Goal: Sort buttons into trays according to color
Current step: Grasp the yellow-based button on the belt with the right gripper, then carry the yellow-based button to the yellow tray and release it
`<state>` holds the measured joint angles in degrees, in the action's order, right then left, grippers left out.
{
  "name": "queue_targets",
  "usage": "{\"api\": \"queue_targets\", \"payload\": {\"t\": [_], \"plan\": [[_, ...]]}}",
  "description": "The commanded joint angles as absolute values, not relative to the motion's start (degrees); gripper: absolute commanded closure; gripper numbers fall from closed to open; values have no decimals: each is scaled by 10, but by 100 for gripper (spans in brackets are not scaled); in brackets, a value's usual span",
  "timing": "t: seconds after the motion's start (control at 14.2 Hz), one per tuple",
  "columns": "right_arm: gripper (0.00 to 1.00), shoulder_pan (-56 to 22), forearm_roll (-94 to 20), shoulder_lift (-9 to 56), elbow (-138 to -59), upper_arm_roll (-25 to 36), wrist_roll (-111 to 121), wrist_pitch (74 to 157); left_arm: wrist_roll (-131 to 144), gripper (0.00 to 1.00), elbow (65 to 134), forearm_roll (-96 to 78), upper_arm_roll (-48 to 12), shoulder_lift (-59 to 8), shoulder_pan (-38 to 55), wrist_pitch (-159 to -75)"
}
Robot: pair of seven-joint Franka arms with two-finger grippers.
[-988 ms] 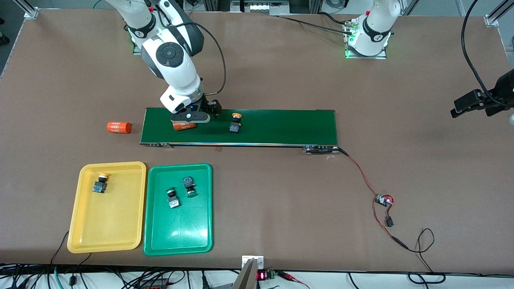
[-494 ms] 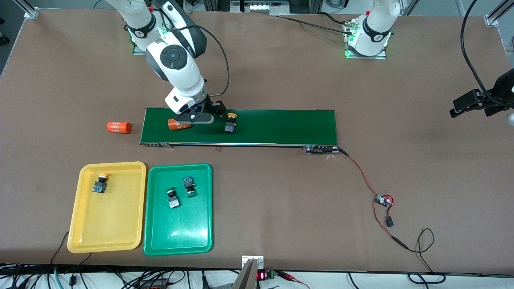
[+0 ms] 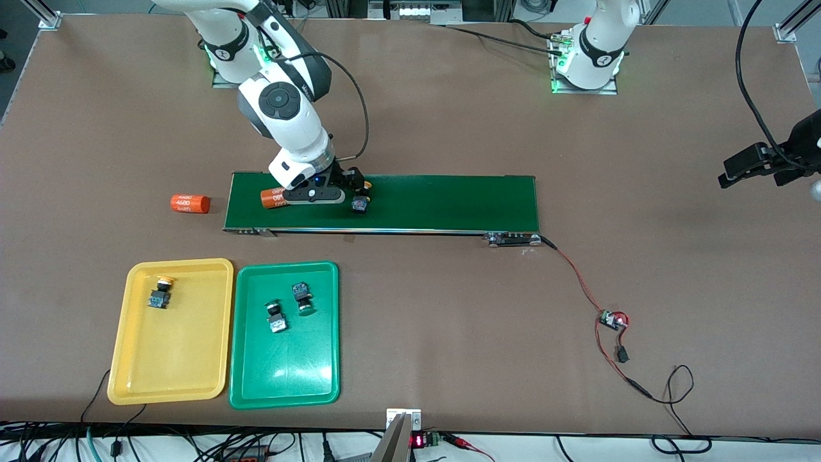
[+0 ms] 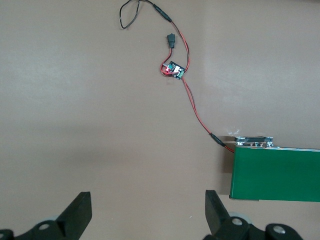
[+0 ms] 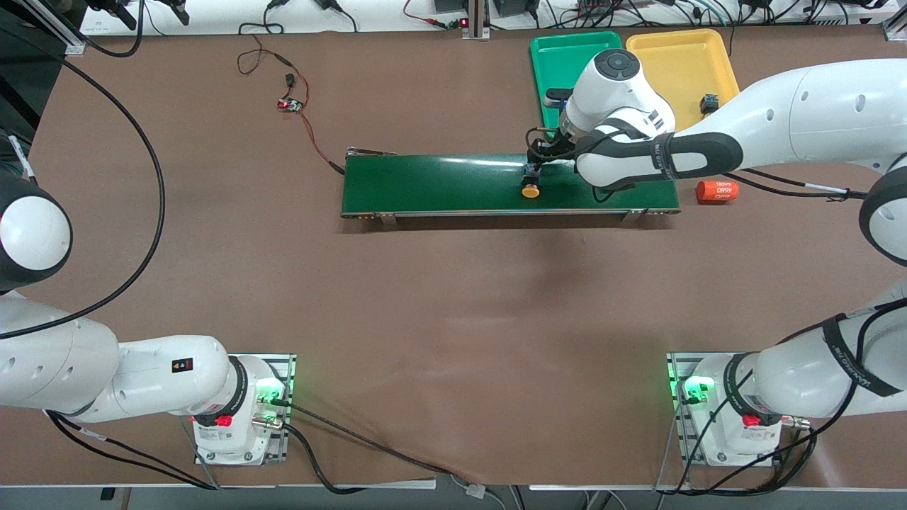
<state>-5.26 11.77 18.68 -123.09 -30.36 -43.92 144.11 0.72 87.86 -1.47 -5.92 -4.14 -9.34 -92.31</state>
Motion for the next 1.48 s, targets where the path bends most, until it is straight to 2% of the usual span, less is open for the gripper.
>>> {"api": "queue_targets", "payload": {"t": [0.0,1.06,1.27,1.41], "plan": [[0,-53,132,194,-1230,-303,-452,1449,7,0,889,-14,-59,-28,-91,-930],[0,-51,132,215,-1230,-294,-476,1450,7,0,889,-15,-57,-28,-92,-931],[25,-50,150,224,-1230,-293,-472,1451,7,0,889,-14,-57,-28,-91,-931],[49,-49,166,226,-1230,-289,-471,1452,7,0,889,-14,-57,-28,-91,-931]]}}
